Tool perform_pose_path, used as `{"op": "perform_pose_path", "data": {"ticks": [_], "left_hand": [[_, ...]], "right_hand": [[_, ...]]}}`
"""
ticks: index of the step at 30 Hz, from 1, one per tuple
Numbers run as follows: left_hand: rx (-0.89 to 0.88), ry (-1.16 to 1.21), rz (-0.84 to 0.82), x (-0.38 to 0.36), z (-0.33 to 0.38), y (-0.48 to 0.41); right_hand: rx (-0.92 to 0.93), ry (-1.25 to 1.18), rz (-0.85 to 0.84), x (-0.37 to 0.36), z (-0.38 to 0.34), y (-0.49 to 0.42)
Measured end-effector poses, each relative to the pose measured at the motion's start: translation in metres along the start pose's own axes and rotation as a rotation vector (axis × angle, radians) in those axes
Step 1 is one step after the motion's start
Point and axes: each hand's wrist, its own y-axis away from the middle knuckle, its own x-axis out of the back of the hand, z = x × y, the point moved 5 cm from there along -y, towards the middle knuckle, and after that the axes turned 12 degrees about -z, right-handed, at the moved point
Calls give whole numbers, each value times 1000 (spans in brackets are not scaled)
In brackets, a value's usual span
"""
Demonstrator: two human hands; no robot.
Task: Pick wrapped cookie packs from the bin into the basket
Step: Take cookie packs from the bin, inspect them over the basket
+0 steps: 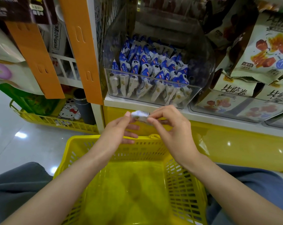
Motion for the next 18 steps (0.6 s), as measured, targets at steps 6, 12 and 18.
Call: {"op": "perform_pose_path", "data": {"ticks": [6,12,18], "left_hand": [[-124,186,-129,0,5,4],[-113,188,89,11,2,0],[-90,127,-72,-2,-1,3]], "right_hand": [[250,396,-202,-15,-14,5],[-101,-41,-165,-17,-2,3],[-512,-794,-208,-25,15,2]]}}
